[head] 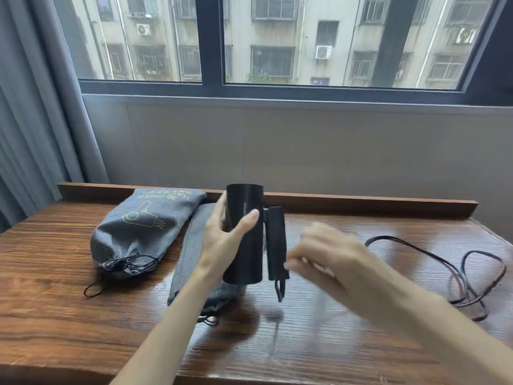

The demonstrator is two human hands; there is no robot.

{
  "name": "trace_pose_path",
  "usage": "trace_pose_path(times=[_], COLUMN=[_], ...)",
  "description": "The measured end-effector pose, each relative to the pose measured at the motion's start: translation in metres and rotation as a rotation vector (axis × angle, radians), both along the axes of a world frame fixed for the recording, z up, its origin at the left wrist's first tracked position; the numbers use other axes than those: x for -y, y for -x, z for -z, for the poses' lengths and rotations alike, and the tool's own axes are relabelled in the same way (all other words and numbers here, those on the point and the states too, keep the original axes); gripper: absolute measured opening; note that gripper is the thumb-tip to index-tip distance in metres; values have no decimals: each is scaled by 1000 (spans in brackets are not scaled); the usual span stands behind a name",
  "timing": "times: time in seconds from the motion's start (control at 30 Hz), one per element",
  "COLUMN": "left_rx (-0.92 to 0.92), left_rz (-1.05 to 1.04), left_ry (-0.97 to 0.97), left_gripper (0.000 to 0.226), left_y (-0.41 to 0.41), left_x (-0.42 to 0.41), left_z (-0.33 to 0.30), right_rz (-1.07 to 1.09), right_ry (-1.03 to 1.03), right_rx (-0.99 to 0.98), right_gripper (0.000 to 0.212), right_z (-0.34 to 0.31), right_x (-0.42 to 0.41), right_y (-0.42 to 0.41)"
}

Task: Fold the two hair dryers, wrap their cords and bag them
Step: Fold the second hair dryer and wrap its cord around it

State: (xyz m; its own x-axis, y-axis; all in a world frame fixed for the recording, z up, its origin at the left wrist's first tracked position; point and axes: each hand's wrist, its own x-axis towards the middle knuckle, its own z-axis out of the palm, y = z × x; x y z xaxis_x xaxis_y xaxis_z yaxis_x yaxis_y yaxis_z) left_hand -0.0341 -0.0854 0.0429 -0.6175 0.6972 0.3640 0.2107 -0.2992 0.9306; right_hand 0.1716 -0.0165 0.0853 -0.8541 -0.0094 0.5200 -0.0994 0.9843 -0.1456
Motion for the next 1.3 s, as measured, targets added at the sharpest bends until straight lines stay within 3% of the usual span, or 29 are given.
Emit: trace_pose_path(times=[0.1, 0.23, 0.33, 0.53, 0.7, 0.83, 0.97, 1.03, 1.13, 1.3], left_rx=[-9, 40, 107, 287, 334, 351, 425, 463, 524, 558], left_rz=[103, 196, 230, 239, 239, 273, 279, 258, 225, 113], left_ry=[-23, -31, -33, -24, -11, -24, -35, -45, -91, -178], left_gripper=[51, 51, 43, 35, 38, 37, 37, 42, 51, 35], left_y=[-15, -27, -32, -35, -36, -39, -40, -37, -28, -12], left_x=[-6, -8, -8, -8, -7, -6, -5, -6, -10, -16], left_z=[-1, -2, -2, 5, 10, 9, 10, 8, 2, -5], right_rz=[51, 180, 281, 123, 169, 126, 25, 77, 171, 291], right_ry=[183, 448, 534, 1085, 1084, 1414, 1608, 1555, 1319, 880], right_rx=[-126, -104, -86, -17, -51, -20, -55, -74, 14, 159], right_gripper=[16, 5, 17, 24, 23, 20, 12, 9, 27, 35], right_z=[-37, -36, -36, -22, -16, -10, -1, 11, 39, 71], right_x=[-21, -54, -72, -77, -77, -72, -72, -68, -62, -55], right_y=[40, 59, 71, 84, 94, 92, 88, 84, 70, 39])
